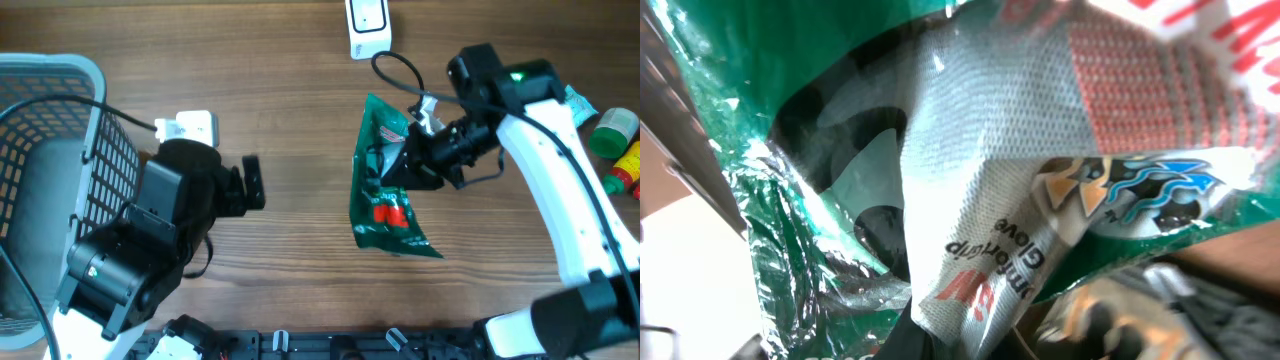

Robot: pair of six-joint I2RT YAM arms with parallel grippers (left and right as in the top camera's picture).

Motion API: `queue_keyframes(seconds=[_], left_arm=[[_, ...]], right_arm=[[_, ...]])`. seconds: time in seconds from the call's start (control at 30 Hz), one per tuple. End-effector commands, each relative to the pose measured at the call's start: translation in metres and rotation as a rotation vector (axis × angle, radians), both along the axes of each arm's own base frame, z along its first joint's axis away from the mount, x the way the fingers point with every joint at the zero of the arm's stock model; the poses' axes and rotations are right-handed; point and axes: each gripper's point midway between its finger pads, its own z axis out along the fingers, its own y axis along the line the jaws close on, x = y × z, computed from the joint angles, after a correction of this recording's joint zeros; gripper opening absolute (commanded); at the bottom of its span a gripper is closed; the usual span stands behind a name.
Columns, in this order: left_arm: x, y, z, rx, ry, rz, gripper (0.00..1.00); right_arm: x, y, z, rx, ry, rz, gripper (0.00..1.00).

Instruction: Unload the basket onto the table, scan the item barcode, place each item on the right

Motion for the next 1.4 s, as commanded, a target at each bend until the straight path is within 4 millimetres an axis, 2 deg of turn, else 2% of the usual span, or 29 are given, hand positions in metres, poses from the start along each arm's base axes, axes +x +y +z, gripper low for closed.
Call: queue_keyframes(seconds=[0.0, 0.07, 0.17, 0.33, 0.43, 0.53, 0.63, 0.73, 0.83, 0.93, 1.1, 1.27, 1.37], left_arm=[[0.015, -0.022, 0.011, -0.099, -0.047, -0.05, 1.0], [0.02, -0.037, 0.01, -0.162, -0.03, -0.079, 1.0], [0.017, -0.069, 0.002, -0.24, 0.039, -0.215, 1.0], [0.03, -0.083, -0.016, -0.223, 0.089, -0.256, 1.0], [0.032, -0.108, -0.011, -0.309, 0.096, -0.351, 1.0], [0.032, -0.128, 0.006, -0.401, 0.058, -0.443, 1.0], [0.035, -0.129, 0.011, -0.406, 0.033, -0.448, 1.0], [0.033, -0.128, 0.013, -0.405, 0.031, -0.45, 1.0], [0.031, -0.128, 0.026, -0.419, -0.019, -0.46, 1.0], [0.03, -0.127, 0.04, -0.431, -0.069, -0.47, 1.0], [0.035, -0.13, 0.033, -0.43, -0.047, -0.464, 0.98], [0.041, -0.134, 0.023, -0.441, -0.011, -0.446, 0.95], [0.049, -0.137, 0.024, -0.478, -0.01, -0.422, 0.93]], right_arm=[[-0.008, -0.004, 0.018, 0.03, -0.252, 0.185, 0.05], [-0.01, 0.0, 0.027, 0.097, -0.408, 0.329, 0.05], [-0.005, 0.001, 0.029, 0.127, -0.556, 0.451, 0.05], [-0.008, 0.01, 0.038, 0.231, -0.706, 0.59, 0.04], [-0.005, 0.01, 0.038, 0.227, -0.73, 0.603, 0.05], [0.001, 0.011, 0.038, 0.22, -0.762, 0.604, 0.05], [0.015, 0.005, 0.031, 0.13, -0.73, 0.529, 0.05], [0.04, -0.014, 0.014, -0.075, -0.647, 0.367, 0.05], [0.044, -0.014, 0.008, -0.083, -0.633, 0.364, 0.04], [0.037, -0.006, 0.01, -0.014, -0.611, 0.369, 0.04], [0.007, 0.019, 0.036, 0.261, -0.663, 0.498, 0.04], [0.003, 0.018, 0.036, 0.269, -0.65, 0.505, 0.05], [0.002, 0.018, 0.036, 0.272, -0.648, 0.507, 0.04]])
